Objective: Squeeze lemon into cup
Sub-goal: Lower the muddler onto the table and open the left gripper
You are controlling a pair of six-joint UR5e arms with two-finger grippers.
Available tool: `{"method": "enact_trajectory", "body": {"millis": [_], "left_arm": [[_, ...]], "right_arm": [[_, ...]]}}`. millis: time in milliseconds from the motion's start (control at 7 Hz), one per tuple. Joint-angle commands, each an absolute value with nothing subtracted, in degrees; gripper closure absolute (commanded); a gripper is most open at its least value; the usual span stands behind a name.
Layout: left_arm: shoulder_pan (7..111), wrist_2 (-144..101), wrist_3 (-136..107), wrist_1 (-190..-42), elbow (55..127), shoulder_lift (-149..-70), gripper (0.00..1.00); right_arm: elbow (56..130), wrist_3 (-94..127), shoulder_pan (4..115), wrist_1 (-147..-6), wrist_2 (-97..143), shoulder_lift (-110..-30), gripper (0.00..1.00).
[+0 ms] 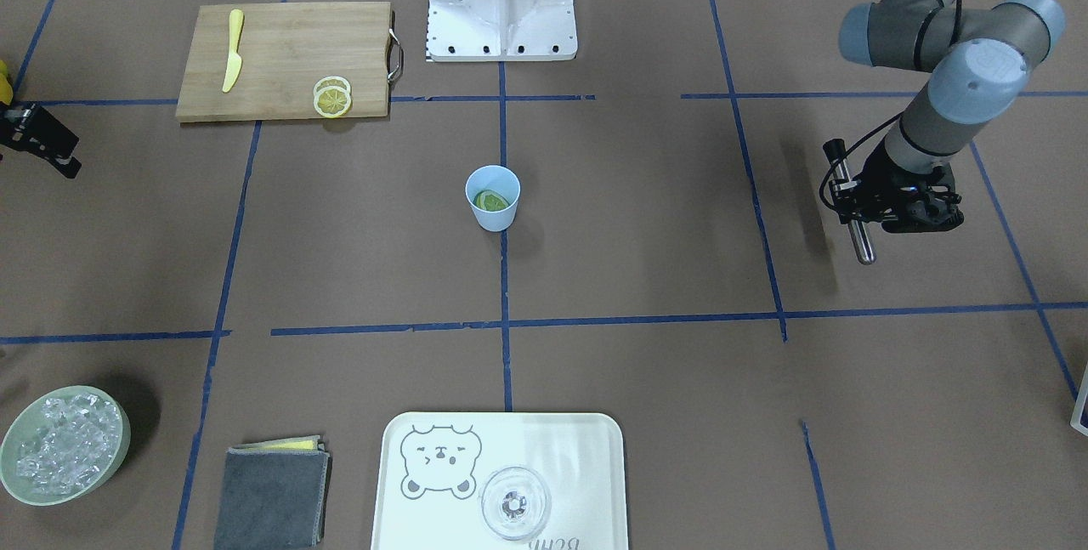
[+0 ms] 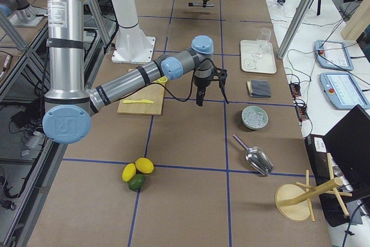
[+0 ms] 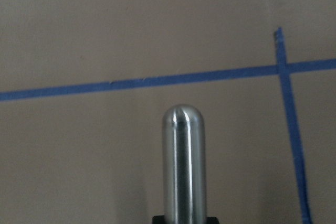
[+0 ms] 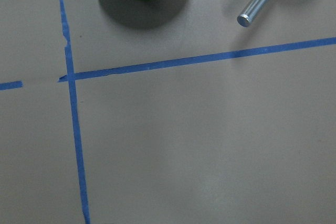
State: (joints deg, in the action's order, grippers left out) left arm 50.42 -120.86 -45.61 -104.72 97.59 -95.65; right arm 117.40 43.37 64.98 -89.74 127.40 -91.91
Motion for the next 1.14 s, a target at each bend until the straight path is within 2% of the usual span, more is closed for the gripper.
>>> {"method": "enact_trajectory", "body": {"millis": [0, 571, 857, 1000], "left_arm": [[50.2, -122.2, -45.6, -104.7, 95.8, -97.2, 1.0], [50.1, -121.9, -44.9, -104.9, 94.3, -98.1, 1.0], [50.1, -121.8, -44.9, -104.9, 94.6, -98.0, 0.0], [50.4, -122.2, -44.8, -104.9, 95.3, -97.9, 0.0]], "right_arm": [[116.8, 42.0, 65.8, -89.7, 128.5, -92.0, 0.0], [116.9, 42.2, 65.8, -89.7, 128.6, -91.9, 0.0], [116.9, 42.2, 65.8, -89.7, 128.6, -91.8, 0.0], [116.9, 42.1, 65.8, -89.7, 128.6, -91.8, 0.0]]}}
